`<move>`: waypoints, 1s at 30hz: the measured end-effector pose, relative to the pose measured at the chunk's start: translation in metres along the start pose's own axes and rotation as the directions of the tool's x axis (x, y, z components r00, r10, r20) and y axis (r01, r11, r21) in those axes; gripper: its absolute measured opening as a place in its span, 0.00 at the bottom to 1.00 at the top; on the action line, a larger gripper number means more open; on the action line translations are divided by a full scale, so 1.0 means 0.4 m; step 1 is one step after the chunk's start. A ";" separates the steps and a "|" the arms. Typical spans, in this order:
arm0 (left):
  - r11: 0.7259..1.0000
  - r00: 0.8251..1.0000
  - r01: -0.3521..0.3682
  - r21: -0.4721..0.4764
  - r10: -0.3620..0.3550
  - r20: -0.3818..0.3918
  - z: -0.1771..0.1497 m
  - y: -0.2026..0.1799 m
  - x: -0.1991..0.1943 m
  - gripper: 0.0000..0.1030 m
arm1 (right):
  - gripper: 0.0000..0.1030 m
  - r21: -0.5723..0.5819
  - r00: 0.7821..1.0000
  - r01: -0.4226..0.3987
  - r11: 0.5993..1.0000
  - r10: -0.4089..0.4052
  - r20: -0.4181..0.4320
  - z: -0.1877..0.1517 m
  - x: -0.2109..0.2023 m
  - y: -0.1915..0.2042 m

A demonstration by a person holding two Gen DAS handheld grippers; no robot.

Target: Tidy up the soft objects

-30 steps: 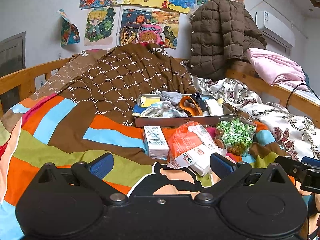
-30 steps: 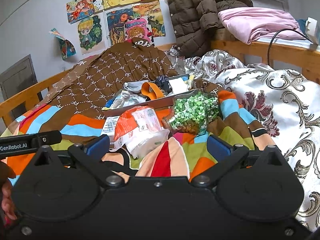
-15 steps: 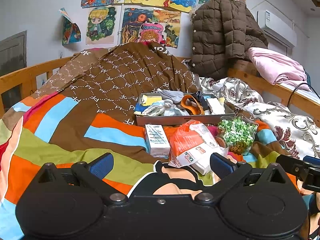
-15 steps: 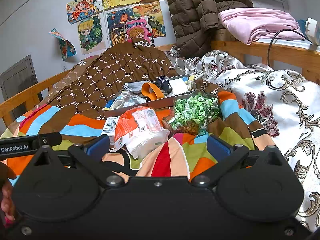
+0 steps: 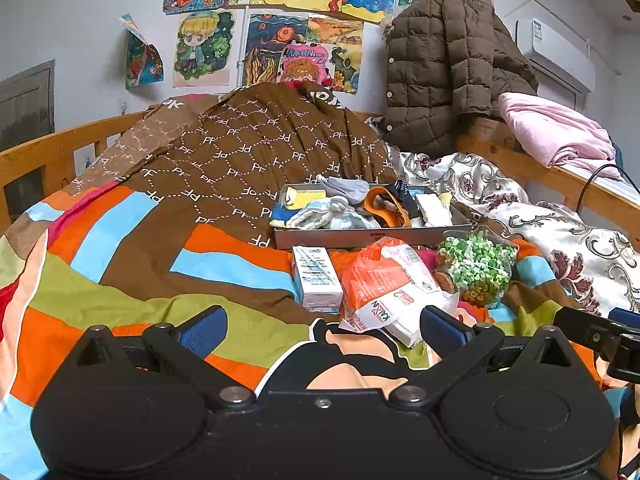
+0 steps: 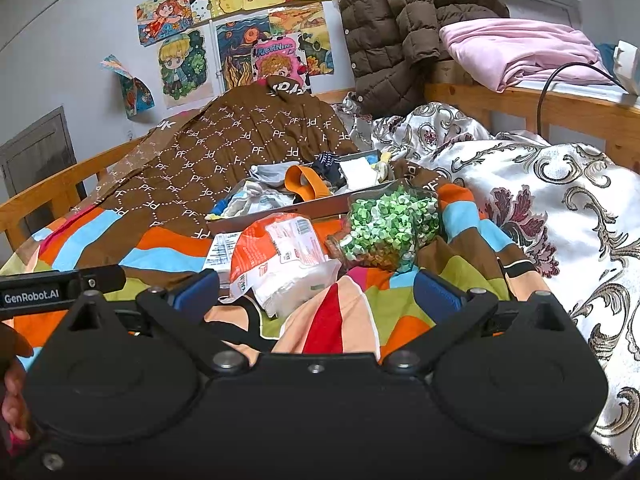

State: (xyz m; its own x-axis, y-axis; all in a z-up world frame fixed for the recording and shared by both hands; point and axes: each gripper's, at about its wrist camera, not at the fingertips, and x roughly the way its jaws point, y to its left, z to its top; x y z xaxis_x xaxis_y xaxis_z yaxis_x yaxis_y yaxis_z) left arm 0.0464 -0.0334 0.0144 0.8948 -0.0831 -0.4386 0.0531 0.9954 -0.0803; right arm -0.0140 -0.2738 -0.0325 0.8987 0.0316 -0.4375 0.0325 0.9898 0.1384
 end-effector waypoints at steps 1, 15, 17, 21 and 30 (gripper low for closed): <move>1.000 1.000 -0.001 -0.001 0.001 0.000 0.001 -0.001 0.000 0.99 | 0.99 0.000 1.000 0.000 1.000 0.000 0.000 0.000 0.000 -0.001; 1.000 1.000 0.000 -0.002 0.000 -0.003 -0.001 0.002 0.000 0.99 | 0.99 -0.002 1.000 0.000 1.000 0.000 0.000 0.000 0.000 -0.003; 1.000 1.000 0.000 -0.003 0.000 -0.003 0.001 0.002 0.000 0.99 | 0.99 -0.001 1.000 -0.001 1.000 0.001 0.000 0.000 0.000 -0.003; 1.000 1.000 0.003 -0.007 -0.003 -0.004 0.004 0.003 0.000 0.99 | 0.99 -0.002 1.000 0.000 1.000 0.000 0.000 0.000 0.001 -0.003; 0.999 1.000 0.026 -0.039 -0.026 -0.015 -0.008 0.005 -0.002 0.99 | 0.99 -0.003 1.000 -0.001 1.000 0.001 -0.001 0.001 0.001 -0.006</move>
State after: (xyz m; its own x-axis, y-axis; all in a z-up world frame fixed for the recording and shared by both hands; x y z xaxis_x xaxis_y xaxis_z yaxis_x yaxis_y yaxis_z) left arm 0.0445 -0.0315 0.0118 0.8862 -0.1099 -0.4500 0.0587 0.9903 -0.1262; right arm -0.0135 -0.2762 -0.0328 0.8983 0.0325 -0.4382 0.0304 0.9903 0.1359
